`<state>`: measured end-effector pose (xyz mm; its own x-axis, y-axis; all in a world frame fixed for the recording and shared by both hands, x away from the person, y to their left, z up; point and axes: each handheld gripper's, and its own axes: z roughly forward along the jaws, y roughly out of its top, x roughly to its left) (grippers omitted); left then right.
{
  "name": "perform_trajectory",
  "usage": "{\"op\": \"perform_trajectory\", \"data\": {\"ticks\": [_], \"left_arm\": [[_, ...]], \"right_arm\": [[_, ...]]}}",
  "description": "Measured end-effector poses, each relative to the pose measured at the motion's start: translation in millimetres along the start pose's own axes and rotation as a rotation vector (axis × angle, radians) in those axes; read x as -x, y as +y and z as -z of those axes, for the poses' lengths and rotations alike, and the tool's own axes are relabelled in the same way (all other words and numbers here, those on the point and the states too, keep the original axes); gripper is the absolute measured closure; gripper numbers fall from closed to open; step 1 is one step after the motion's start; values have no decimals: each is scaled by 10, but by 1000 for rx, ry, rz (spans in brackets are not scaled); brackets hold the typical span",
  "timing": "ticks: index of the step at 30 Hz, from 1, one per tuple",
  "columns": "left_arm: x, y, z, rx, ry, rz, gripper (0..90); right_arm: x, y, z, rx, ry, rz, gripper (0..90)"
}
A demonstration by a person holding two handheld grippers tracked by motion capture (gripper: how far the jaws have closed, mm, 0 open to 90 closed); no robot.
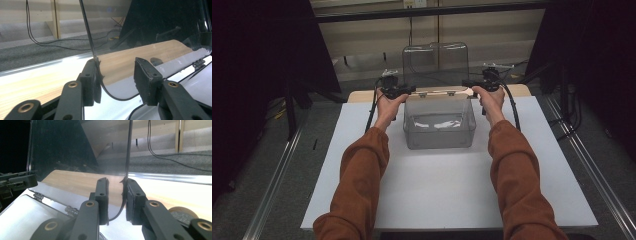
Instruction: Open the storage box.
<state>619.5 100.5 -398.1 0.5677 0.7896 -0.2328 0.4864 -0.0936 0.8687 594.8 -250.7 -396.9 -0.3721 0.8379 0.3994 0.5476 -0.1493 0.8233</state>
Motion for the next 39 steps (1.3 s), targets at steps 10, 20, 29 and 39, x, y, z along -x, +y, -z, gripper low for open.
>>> {"op": "perform_trajectory", "data": {"ticks": [10, 20, 29, 39], "left_arm": [[-10, -29, -43, -15, -11, 35, 494], [-44, -71, -67, -30, -29, 96, 463], [-36, -72, -68, -35, -22, 111, 457], [-45, -82, -74, -40, -20, 117, 436]], "right_arm": [[56, -53, -54, -1, 24, -64, 711], [94, -99, -101, -20, 35, -97, 673], [103, -118, -117, -21, 43, -114, 660], [104, -132, -139, -24, 42, -120, 640]]}}
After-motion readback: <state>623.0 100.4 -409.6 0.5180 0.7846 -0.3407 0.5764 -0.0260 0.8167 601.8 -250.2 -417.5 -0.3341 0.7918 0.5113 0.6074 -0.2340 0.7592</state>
